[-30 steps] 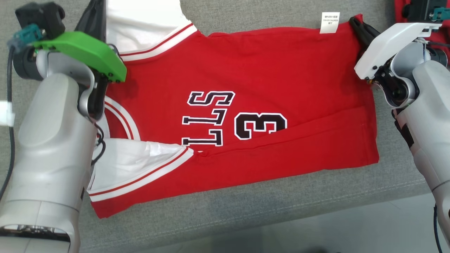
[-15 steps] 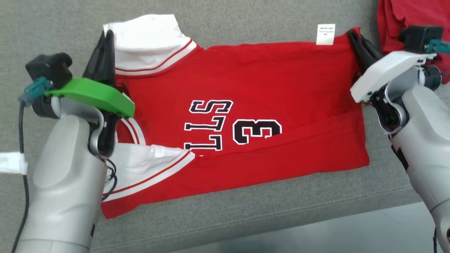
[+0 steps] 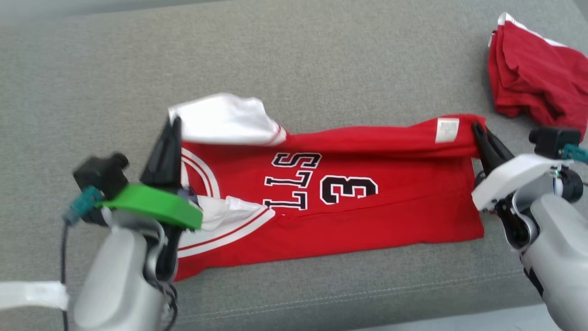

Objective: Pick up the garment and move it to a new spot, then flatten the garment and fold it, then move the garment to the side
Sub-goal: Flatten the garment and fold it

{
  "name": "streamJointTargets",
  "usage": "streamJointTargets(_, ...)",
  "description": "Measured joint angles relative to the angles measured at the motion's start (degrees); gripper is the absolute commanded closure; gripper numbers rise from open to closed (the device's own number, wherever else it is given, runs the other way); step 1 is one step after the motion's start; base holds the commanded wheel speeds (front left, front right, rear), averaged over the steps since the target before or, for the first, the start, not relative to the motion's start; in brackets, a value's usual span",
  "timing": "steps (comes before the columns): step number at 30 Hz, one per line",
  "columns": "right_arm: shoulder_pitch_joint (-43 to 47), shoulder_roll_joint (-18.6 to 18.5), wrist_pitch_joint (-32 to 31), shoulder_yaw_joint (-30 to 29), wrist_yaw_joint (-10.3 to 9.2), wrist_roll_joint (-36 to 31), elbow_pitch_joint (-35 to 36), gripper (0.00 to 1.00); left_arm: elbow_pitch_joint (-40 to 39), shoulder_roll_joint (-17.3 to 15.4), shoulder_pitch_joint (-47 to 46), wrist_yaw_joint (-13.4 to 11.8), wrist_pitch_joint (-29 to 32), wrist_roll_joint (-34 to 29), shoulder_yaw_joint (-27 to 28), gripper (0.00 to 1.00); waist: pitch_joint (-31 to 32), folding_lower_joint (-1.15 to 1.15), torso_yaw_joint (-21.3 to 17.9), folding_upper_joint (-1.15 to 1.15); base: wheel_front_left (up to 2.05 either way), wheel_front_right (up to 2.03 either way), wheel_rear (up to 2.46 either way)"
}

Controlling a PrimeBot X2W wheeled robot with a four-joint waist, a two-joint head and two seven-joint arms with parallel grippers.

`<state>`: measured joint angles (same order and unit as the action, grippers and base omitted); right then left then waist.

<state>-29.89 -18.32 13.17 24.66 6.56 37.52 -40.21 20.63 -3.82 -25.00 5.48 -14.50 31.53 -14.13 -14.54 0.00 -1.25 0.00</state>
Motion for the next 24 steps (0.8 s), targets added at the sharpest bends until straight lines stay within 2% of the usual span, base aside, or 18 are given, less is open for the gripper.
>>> streamJointTargets(4,4.5,-0.1,0.5,-1.1,0.00,0.8,0.6,1.00,-2.2,1.1,6.9,-0.7,0.0,0.3,-1.9,1.00,2.5,0.00,1.6,0.00,0.00,0.00,0.00)
streamJointTargets(7,8.3,0.0,0.5,-2.1,-0.01,1.5,1.5,1.00,-4.3,1.1,13.8,-2.4,0.0,1.7,-2.6,1.00,4.6,0.00,3.4,0.00,0.00,0.00,0.00)
streamJointTargets(13,12.6,1.0,0.9,-2.7,-0.07,2.0,2.7,1.00,-8.3,1.1,20.9,-4.6,0.2,3.1,-2.6,1.00,7.4,0.00,5.3,0.00,0.00,0.00,0.00)
streamJointTargets(20,14.7,2.0,0.9,-1.2,-0.07,1.5,2.5,1.00,-9.0,0.8,25.1,-4.6,2.2,3.4,-5.3,1.00,9.4,0.00,5.3,0.00,0.00,0.00,0.00)
streamJointTargets(22,15.2,1.9,0.9,-0.9,-0.08,1.0,2.1,0.96,-8.9,0.9,25.1,-4.6,2.4,3.5,-5.2,1.00,9.5,0.00,4.9,0.00,0.00,0.00,0.00)
streamJointTargets(23,15.4,1.9,0.9,-0.8,-0.10,1.0,1.8,0.89,-8.8,0.8,25.1,-4.9,2.4,3.4,-5.2,0.93,9.6,0.00,4.7,0.00,0.00,0.00,0.00)
streamJointTargets(24,15.5,1.9,0.9,-0.6,-0.12,0.8,1.6,0.80,-8.6,0.8,25.1,-5.2,2.7,3.5,-5.1,0.71,9.7,0.00,4.5,0.00,0.00,0.00,0.00)
